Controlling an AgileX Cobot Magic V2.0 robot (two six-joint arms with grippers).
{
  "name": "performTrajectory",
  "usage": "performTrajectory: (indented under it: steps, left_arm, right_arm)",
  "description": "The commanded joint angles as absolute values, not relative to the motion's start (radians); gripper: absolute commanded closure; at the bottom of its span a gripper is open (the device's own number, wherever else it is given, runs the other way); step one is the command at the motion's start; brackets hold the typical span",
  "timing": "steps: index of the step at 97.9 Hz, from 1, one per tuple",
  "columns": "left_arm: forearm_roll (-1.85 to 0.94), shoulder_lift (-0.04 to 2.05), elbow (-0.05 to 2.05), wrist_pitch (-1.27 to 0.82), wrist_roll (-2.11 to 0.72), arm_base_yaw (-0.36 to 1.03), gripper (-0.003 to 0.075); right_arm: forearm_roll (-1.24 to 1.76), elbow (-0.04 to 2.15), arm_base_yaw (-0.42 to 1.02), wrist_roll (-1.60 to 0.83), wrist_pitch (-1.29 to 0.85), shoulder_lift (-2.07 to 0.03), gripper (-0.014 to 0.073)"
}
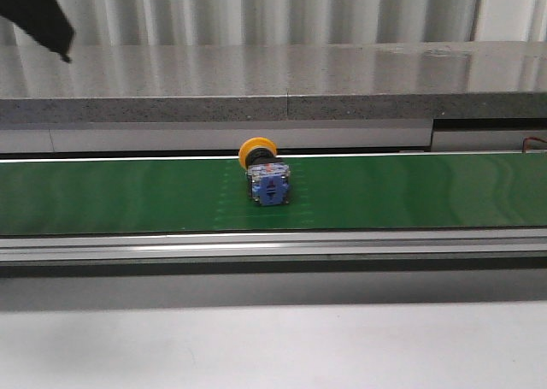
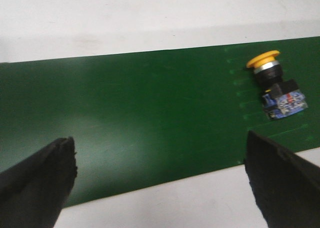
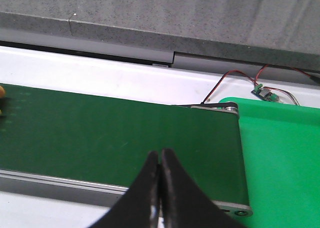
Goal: Move button from right to left
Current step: 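Lower the left gripper over the button and grasp it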
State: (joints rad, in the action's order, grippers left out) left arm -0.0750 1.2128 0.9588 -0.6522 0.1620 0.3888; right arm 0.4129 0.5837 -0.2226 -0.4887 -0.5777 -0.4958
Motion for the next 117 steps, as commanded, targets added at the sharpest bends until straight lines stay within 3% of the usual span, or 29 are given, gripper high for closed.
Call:
performTrajectory:
  steps: [1,43,107,117]
  left_arm:
    - [-0.088,1.271,1.04,-0.582,0.174,0.433,0.0058]
    - [-0.085,1.573,1.248,-0.557,0.223,0.505,0.0058]
    - [-0.08,1.742,1.289,-0.593,0.225,0.576,0.006]
    - [-0.08,1.759,1.289,-0.599,0.225,0.576,0.009]
  right_arm:
    - [0.437,0.607,-0.22,-0.498,-0.511,-0.496,0.0661]
    - [0.437,0.607,-0.22,-0.498,-0.511,-0.496,0.0661]
    - [0.437,0.607,-0.22,-0.498,-0.511,-0.496,0.0661]
    - [0.437,0.607,-0.22,-0.498,-0.511,-0.496,0.0661]
